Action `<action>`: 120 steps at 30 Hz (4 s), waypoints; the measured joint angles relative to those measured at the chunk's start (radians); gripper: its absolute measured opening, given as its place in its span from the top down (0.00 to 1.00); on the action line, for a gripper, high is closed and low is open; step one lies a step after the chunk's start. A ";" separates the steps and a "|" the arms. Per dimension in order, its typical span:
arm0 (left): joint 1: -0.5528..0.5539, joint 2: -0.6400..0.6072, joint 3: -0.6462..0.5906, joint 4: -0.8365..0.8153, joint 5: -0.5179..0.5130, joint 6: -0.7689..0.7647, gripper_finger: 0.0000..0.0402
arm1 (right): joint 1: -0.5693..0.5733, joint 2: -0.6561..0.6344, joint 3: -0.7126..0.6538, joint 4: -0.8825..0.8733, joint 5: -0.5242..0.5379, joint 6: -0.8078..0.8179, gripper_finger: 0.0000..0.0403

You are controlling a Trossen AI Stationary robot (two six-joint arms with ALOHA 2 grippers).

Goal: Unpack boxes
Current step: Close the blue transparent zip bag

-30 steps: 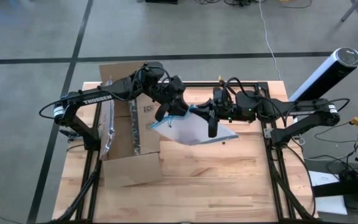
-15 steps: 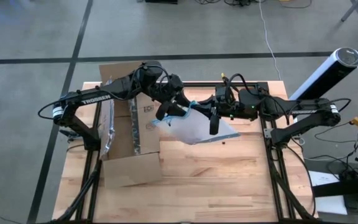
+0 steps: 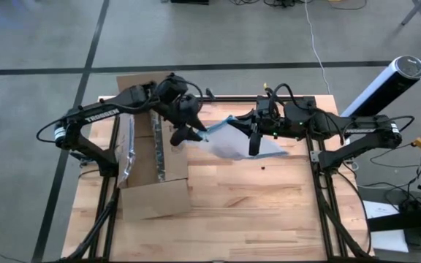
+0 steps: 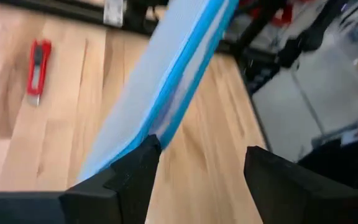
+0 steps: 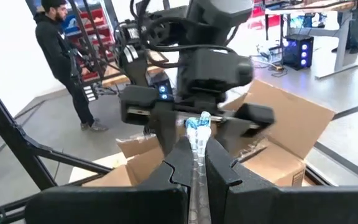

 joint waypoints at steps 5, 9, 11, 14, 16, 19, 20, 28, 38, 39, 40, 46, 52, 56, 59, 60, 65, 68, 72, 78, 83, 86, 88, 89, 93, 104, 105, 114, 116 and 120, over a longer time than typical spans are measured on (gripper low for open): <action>0.003 0.022 -0.013 -0.011 -0.089 0.017 0.45 | 0.001 -0.005 0.001 0.018 -0.004 0.000 1.00; 0.001 0.038 -0.013 -0.028 -0.170 0.041 0.46 | 0.001 -0.003 0.000 0.011 -0.005 0.000 1.00; 0.000 0.047 -0.014 -0.037 -0.222 0.051 0.45 | 0.001 -0.004 0.000 0.014 -0.004 0.000 1.00; 0.000 0.048 -0.015 -0.040 -0.304 0.060 0.44 | 0.001 -0.005 0.000 0.013 -0.005 0.000 1.00; 0.000 0.045 -0.015 -0.040 -0.351 0.068 0.43 | 0.001 -0.005 0.000 0.012 -0.006 -0.001 1.00; 0.000 0.038 -0.015 -0.044 -0.387 0.080 0.42 | 0.001 -0.005 0.000 0.013 -0.006 -0.003 1.00; 0.000 0.037 -0.015 -0.048 -0.389 0.090 0.42 | 0.001 -0.005 0.000 0.013 -0.006 -0.004 1.00; -0.006 0.052 -0.015 -0.054 -0.493 0.135 0.36 | 0.001 -0.005 0.000 0.013 -0.007 -0.001 1.00; -0.028 0.142 -0.015 -0.026 -0.330 0.143 0.36 | 0.001 -0.005 0.000 0.025 -0.009 0.000 1.00; -0.032 0.150 -0.015 -0.020 -0.310 0.143 0.37 | 0.001 -0.005 0.000 0.027 -0.009 0.000 1.00; -0.036 0.155 -0.015 -0.015 -0.290 0.143 0.38 | 0.001 -0.005 0.000 0.027 -0.009 0.000 1.00; -0.044 0.150 -0.016 0.021 -0.202 0.144 0.42 | 0.001 -0.005 0.000 0.029 -0.006 0.000 1.00; -0.049 0.145 -0.016 0.047 -0.195 0.142 0.45 | -0.003 -0.005 0.000 0.029 -0.003 0.000 1.00; -0.053 0.147 -0.016 0.051 -0.195 0.142 0.56 | -0.003 -0.005 0.000 0.029 -0.003 0.000 1.00; -0.053 0.147 -0.016 0.051 -0.195 0.142 0.75 | -0.003 -0.005 0.000 0.029 -0.003 0.000 1.00; -0.053 0.147 -0.016 0.049 -0.195 0.142 0.83 | -0.003 -0.005 0.000 0.028 -0.003 0.000 1.00; -0.053 0.147 -0.016 0.047 -0.194 0.135 0.99 | -0.003 -0.005 0.000 0.025 0.011 -0.002 1.00; -0.053 0.145 -0.016 0.044 -0.195 0.128 1.00 | -0.003 -0.005 0.000 0.014 0.011 -0.001 1.00; -0.053 0.140 -0.016 0.043 -0.195 0.103 1.00 | -0.003 -0.005 0.000 0.010 0.011 0.000 1.00; -0.047 0.126 -0.015 0.026 -0.197 0.073 1.00 | -0.003 -0.036 0.000 -0.003 0.010 -0.001 0.98; -0.042 0.113 -0.015 0.008 -0.201 0.060 1.00 | -0.003 -0.095 0.000 0.008 0.012 0.012 0.89; -0.039 0.110 -0.015 0.002 -0.206 0.056 1.00 | -0.003 -0.117 0.002 -0.005 0.012 0.045 0.82; -0.039 0.110 -0.015 -0.002 -0.207 0.055 1.00 | -0.003 -0.124 0.002 -0.010 0.012 0.045 0.77; -0.039 0.110 -0.015 -0.008 -0.207 0.054 1.00 | -0.003 -0.126 0.002 -0.014 0.011 0.044 0.74; -0.037 0.109 -0.016 -0.006 -0.213 0.054 1.00 | -0.003 -0.141 0.001 -0.011 0.012 0.054 0.67; -0.032 0.108 -0.016 0.003 -0.201 0.036 1.00 | 0.027 -0.007 0.002 -0.046 -0.078 0.105 0.68; -0.030 0.108 -0.015 0.003 -0.200 0.028 1.00 | 0.030 0.012 0.001 -0.060 -0.079 0.105 0.69; 0.001 0.108 0.007 0.009 -0.201 -0.009 1.00 | 0.039 0.128 0.000 -0.151 -0.076 -0.014 0.71; 0.011 0.108 0.009 0.007 -0.203 -0.021 1.00 | 0.039 0.148 0.000 -0.171 -0.071 -0.045 0.70; 0.030 0.108 0.015 0.009 -0.205 -0.052 1.00 | 0.039 0.171 0.000 -0.211 -0.024 -0.057 0.68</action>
